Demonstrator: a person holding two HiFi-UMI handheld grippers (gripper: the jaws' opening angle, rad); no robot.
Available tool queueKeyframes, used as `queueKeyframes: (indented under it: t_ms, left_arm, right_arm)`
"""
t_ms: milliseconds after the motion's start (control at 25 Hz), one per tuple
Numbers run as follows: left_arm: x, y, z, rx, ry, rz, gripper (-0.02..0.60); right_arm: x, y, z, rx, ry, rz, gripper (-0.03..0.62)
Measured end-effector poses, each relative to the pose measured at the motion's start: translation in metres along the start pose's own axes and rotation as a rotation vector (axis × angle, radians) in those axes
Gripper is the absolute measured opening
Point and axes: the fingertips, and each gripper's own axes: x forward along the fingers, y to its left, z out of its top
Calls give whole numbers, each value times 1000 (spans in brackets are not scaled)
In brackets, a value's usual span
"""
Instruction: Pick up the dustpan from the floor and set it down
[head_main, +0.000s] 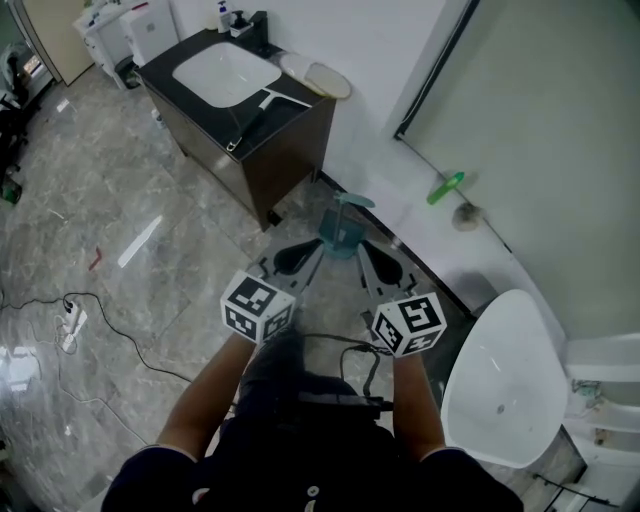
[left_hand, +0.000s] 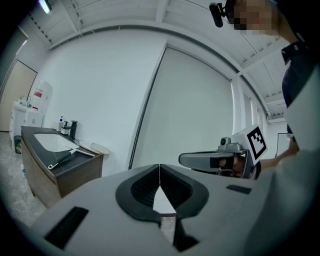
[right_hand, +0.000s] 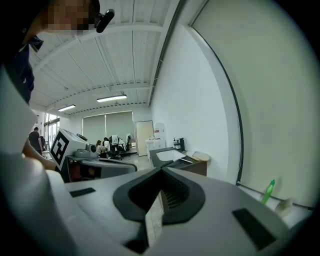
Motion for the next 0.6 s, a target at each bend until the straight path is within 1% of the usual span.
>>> queueKeyframes:
  t_ms: [320,440,600]
  left_arm:
    - [41,47,16,-5,25,-66,14]
    - [53,53,18,-8,29,-78,14]
    - [70,57,21,-8,30,-71,14]
  right_arm:
    - [60,-30,16,5,0,-44,6]
    - [69,-39,18,7,1,-49,7]
    - [77,-54,24,-2,-7,-40,6]
